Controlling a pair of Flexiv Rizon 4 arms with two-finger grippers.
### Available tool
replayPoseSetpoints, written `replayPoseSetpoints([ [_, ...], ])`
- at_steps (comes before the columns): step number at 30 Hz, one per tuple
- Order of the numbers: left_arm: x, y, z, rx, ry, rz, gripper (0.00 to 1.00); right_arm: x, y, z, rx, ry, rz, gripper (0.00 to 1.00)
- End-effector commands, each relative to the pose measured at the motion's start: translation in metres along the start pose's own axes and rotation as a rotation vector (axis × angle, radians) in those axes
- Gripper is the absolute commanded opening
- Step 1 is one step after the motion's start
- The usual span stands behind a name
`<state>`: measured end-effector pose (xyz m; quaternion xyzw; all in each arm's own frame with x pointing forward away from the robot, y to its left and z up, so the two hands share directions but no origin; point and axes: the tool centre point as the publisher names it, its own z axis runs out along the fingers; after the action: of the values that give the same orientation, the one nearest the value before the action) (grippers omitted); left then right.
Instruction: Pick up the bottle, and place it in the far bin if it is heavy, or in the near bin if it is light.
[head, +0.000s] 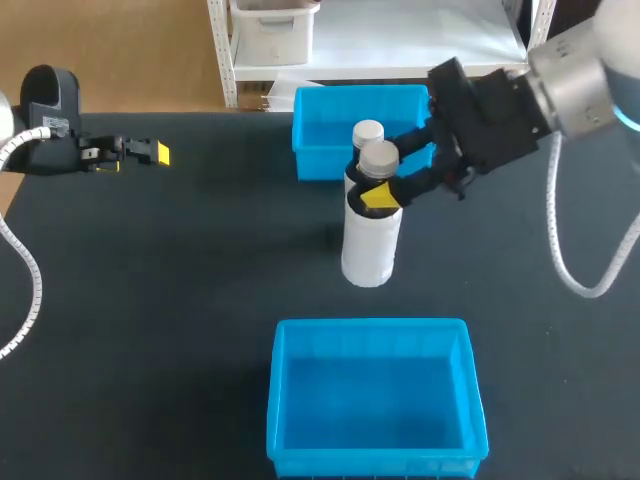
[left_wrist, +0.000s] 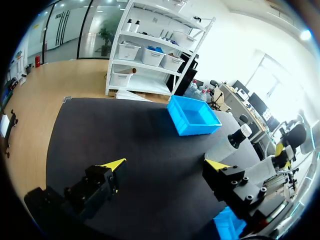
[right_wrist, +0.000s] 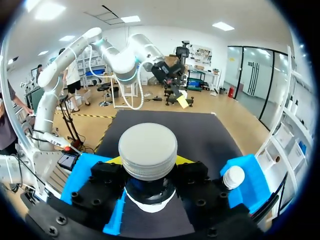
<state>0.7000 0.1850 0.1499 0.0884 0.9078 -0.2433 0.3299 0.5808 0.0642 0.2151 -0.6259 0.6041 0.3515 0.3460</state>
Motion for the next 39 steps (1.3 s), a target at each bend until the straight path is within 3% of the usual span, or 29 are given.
replayPoseSetpoints([
  [1,0.0,0.0,0.0,0.0,0.0,0.0,1.0,-0.019,0.032,-0.016,0.019,0.015,-0.013,0.0],
  [8,0.0,0.0,0.0,0.0,0.0,0.0,1.0,-0.037,0.078,-0.017,-0.036,0.01,-0.055,0.0],
  [17,0.0,0.0,0.0,0.0,0.0,0.0,1.0,-0.034,0.124,0.0,-0.14,-0.011,-0.091,0.0],
  [26,0.0,0.0,0.0,0.0,0.0,0.0,1.0,-0.019,0.14,0.027,-0.223,-0.023,-0.102,0.0],
  [39,0.0,0.0,0.0,0.0,0.0,0.0,1.0,0.01,0.14,0.062,-0.303,0.007,-0.11,0.0],
])
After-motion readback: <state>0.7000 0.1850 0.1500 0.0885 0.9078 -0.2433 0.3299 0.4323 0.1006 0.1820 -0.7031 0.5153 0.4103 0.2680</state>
